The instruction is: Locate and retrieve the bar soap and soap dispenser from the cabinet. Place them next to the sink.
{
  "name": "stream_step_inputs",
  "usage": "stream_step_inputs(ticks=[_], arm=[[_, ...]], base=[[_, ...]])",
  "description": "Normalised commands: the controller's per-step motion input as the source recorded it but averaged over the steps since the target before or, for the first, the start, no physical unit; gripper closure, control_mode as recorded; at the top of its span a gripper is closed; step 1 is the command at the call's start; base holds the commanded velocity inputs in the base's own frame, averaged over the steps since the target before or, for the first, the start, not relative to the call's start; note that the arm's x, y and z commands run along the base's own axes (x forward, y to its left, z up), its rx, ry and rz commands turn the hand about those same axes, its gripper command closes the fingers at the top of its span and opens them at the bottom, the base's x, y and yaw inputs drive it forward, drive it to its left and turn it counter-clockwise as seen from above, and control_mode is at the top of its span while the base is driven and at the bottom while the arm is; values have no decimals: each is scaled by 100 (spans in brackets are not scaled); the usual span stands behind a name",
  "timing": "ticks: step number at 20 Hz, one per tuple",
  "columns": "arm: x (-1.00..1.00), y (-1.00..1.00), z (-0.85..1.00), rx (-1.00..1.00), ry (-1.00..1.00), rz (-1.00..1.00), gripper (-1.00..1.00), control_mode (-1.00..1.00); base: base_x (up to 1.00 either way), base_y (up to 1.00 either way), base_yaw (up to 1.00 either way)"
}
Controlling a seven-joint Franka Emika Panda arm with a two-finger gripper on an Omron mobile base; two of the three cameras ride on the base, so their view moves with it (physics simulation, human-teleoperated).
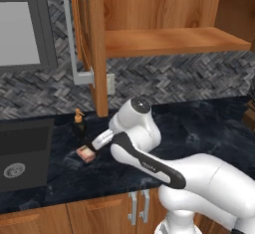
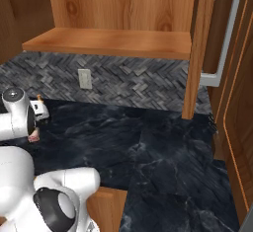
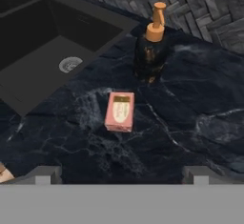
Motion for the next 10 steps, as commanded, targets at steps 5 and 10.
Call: stream_step_inputs(ticks=[5,10], arm=[[-31,-29,16,-1,-1,8,-100,-100],[-18,-25,24,0,-1,9,-100,-100]], base=[[0,0,0],[0,0,0]])
